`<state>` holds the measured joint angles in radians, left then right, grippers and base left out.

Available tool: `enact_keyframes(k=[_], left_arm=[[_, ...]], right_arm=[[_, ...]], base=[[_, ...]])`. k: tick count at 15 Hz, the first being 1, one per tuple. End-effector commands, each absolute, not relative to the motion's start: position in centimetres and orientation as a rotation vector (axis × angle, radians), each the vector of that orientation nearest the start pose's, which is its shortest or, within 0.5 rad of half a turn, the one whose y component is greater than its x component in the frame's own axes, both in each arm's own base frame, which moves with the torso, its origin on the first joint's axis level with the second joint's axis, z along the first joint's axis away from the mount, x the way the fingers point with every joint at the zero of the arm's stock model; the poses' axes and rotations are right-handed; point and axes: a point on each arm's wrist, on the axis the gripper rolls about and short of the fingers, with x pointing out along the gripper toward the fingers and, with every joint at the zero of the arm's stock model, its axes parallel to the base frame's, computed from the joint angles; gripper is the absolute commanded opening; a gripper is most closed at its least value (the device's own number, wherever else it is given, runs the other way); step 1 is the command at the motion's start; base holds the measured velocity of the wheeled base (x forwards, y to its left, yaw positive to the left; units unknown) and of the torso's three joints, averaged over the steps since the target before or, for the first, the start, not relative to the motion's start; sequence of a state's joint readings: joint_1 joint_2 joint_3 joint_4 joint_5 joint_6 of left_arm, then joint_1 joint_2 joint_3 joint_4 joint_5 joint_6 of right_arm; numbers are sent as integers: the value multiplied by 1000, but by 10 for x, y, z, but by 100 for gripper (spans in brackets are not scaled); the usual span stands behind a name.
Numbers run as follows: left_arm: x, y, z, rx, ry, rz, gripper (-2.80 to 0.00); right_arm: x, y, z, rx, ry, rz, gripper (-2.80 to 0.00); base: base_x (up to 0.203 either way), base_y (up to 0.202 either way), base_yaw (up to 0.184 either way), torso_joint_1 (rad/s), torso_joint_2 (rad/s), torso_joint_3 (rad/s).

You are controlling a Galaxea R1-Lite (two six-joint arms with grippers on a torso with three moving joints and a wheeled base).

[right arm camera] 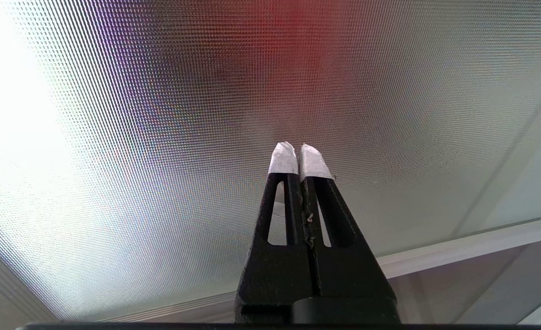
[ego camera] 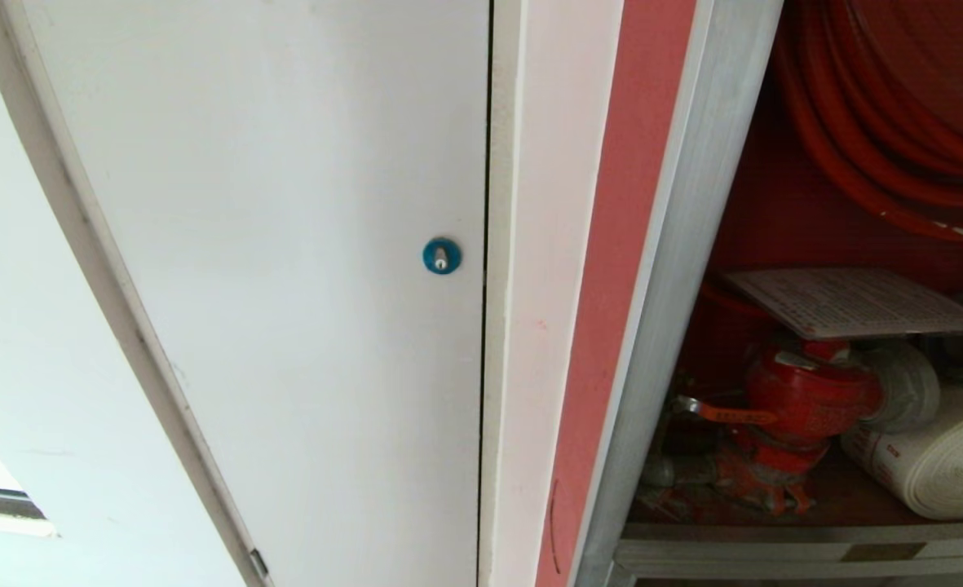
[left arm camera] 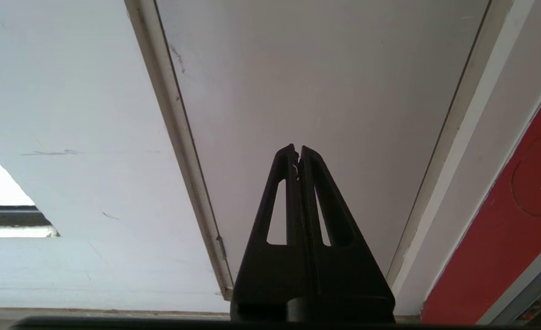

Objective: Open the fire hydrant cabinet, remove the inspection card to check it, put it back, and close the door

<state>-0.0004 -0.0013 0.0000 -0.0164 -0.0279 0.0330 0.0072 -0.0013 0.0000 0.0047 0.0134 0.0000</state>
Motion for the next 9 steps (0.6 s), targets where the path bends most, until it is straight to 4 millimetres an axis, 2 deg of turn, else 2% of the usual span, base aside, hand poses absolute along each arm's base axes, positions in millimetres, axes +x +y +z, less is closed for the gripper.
enact_keyframes(k=[1,3,9], left_arm=[[-22,0,75,29,-13,-21,-280],[-22,0,75,28,-13,-21,-280],[-22,0,75,26,-13,-22,-280]], right_arm=[[-23,0,75,0,2,21,-280],[-23,0,75,0,3,21,-280],[-23,0,75,0,3,21,-280]], base=[[0,0,0,0,0,0],[-60,0,4,7,5,0],[-193,0,2,-1,1,3]])
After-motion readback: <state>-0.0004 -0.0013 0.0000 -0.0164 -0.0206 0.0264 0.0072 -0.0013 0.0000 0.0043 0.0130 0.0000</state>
